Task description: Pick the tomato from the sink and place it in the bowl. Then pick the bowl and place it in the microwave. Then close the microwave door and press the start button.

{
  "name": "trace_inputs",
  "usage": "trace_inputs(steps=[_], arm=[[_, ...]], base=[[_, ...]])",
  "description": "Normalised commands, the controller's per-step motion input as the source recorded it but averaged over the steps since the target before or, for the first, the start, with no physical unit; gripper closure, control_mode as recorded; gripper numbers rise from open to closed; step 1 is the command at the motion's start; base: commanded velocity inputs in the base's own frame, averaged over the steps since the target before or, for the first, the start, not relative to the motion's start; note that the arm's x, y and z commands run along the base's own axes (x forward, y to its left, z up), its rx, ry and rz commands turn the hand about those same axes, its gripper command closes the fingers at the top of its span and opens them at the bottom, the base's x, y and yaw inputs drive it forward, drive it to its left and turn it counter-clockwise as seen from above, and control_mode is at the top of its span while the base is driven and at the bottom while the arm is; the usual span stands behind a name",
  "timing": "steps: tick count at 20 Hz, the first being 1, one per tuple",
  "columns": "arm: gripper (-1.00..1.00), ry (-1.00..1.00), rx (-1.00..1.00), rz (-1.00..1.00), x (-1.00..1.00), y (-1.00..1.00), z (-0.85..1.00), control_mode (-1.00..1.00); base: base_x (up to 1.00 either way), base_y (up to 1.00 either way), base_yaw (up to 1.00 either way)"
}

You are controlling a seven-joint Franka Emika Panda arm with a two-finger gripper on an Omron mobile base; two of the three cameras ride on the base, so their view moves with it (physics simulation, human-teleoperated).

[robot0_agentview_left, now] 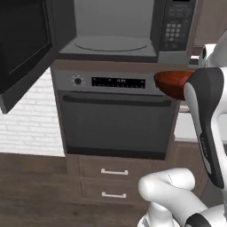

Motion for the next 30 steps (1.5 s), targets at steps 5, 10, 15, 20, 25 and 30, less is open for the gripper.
trace_inputs(steps=[5,10,15,20,25,30], arm=[[1.00,0.00,0.00,0.00,0.00,0.00,0.00,1.00],[1.00,0.00,0.00,0.00,0.00,0.00,0.00,1.00],[1.00,0.00,0.00,0.00,0.00,0.00,0.00,1.00],[1.00,0.00,0.00,0.00,0.00,0.00,0.00,1.00],[1.00,0.00,0.00,0.00,0.00,0.00,0.00,1.00],[1.00,0.00,0.00,0.00,0.00,0.00,0.00,1.00]], base=[[0.39,1.00,-0.43],[0.42,0.77,-0.36],[0.19,0.16,-0.28],[0.31,0.01,-0.19],[0.54,0.00,-0.12],[0.29,0.00,-0.04]])
